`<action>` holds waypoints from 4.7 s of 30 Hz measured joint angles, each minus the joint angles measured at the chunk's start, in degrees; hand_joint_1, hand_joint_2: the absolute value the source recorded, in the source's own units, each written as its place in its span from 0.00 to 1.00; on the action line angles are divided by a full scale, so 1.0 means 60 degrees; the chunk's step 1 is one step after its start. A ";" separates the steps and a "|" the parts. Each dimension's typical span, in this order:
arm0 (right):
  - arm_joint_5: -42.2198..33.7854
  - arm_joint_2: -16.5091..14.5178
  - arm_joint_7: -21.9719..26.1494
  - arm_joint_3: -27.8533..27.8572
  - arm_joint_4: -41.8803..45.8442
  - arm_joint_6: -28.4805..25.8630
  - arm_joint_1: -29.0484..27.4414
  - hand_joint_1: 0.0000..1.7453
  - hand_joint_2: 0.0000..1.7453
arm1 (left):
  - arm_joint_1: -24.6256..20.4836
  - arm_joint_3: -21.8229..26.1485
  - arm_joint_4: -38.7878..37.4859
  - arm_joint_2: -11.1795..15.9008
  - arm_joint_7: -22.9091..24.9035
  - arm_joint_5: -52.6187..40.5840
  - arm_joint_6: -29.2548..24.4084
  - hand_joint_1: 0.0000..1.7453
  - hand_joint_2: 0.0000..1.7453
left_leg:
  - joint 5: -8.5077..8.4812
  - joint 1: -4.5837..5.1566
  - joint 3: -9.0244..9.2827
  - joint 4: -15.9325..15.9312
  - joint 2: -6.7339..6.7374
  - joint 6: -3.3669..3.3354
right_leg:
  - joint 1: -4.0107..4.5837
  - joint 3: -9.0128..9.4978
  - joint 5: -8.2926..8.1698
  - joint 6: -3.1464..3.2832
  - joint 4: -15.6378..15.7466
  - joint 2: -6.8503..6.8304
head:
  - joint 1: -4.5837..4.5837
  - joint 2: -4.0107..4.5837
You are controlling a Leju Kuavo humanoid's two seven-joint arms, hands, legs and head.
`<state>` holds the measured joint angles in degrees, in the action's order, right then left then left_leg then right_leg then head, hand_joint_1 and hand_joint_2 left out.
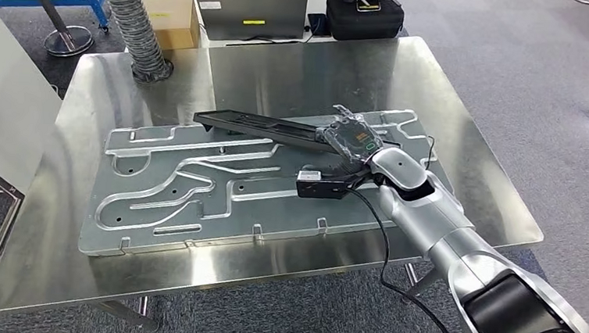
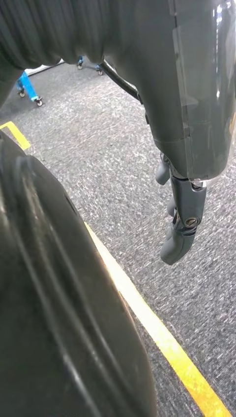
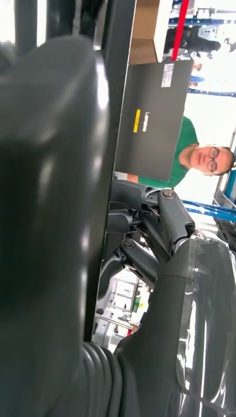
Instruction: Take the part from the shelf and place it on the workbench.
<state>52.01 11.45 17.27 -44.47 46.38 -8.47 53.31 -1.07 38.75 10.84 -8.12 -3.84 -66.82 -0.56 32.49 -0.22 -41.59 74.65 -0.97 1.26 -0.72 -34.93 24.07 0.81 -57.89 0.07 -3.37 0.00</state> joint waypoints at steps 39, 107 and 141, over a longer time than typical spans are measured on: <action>-0.1901 0.0087 0.0653 0.0080 -0.2679 0.4051 0.3347 0.00 0.00 | 0.0076 0.0001 -0.0009 0.0035 -0.0209 -0.0095 0.0008 0.00 0.00 | -0.1292 -0.0025 0.1150 -0.2611 0.0024 -0.0252 | 0.0115 0.0340 0.0462 -0.0242 -0.0119 -0.0044 | 0.0000 0.0000; -0.2817 0.4723 0.0433 -0.0533 -0.2198 0.3275 0.4111 0.00 0.00 | 0.0199 0.0001 -0.0015 -0.0066 -0.0559 0.0138 -0.0362 0.00 0.00 | -0.1613 -0.0024 0.0922 -0.2746 -0.0004 -0.0639 | -0.0020 -0.0866 0.1600 -0.0698 -0.2637 -0.0011 | 0.0004 0.0000; -0.2653 0.6418 0.0417 0.4483 -0.0534 0.2102 -0.1723 0.00 0.00 | 0.0194 0.0023 -0.0017 -0.0100 -0.0517 0.0107 -0.0371 0.00 0.00 | -0.1688 0.0020 0.0884 -0.2856 0.0048 -0.0589 | -0.0167 -0.0248 0.0676 -0.0794 -0.2042 -0.0053 | -0.0003 0.0000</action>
<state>36.10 49.96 19.77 -17.57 43.17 4.14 42.98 0.10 38.88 10.74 -8.72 -6.94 -66.18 -2.78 22.36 -0.10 -36.29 57.51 -0.68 -2.28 -1.72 -36.42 28.13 -3.95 -70.15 -0.25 -3.38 0.00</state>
